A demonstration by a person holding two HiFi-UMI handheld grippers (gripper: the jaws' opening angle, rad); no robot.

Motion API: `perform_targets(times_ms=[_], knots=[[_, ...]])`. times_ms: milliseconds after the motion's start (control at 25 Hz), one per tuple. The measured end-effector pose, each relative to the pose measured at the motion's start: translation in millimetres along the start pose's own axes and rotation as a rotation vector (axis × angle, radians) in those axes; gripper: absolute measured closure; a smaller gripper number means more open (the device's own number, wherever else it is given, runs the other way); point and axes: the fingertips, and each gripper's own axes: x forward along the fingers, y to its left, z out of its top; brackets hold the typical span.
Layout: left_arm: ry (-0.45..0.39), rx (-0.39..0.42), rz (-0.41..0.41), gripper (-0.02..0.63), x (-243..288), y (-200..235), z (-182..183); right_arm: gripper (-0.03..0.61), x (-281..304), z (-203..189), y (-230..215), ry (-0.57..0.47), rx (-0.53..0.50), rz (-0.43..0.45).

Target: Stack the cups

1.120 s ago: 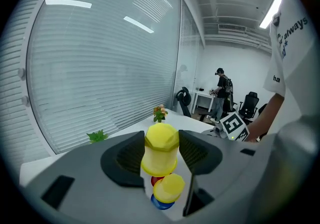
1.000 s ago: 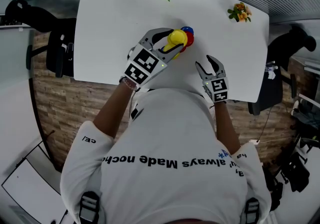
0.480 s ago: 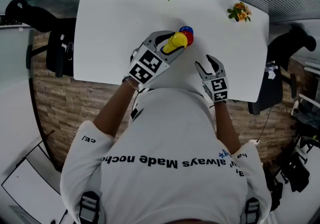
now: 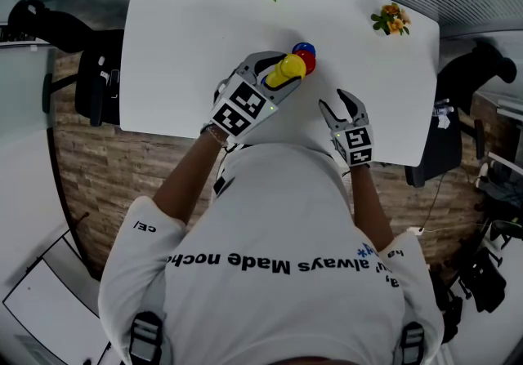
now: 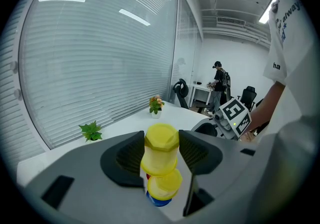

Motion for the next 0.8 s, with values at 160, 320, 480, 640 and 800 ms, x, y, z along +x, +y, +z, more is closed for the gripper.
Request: perform_targets(times_ms=[160, 320, 480, 640, 800], knots=[[0.005, -0.001, -0.001, 0.377, 0, 0, -2, 0.336, 0, 1, 0, -0.002, 0.001, -0.002], [0.002, 0.0, 0.001, 0.376, 1, 0, -2, 0.336, -1, 1, 0, -0.004, 0.001, -0.003], [-0.015, -0.001, 0.002, 0.376, -1, 1, 1, 0.336, -2, 5, -1, -0.015, 0.005, -0.006], [-0.033, 0.001, 0.012, 0.374, -6, 1, 7, 0.336, -6, 10, -3, -0.018, -0.003, -0.013], [-0.054, -0.005, 0.023, 0.371, -15, 0, 13, 0.337, -13, 30, -1, -0.065, 0.006, -0.012]])
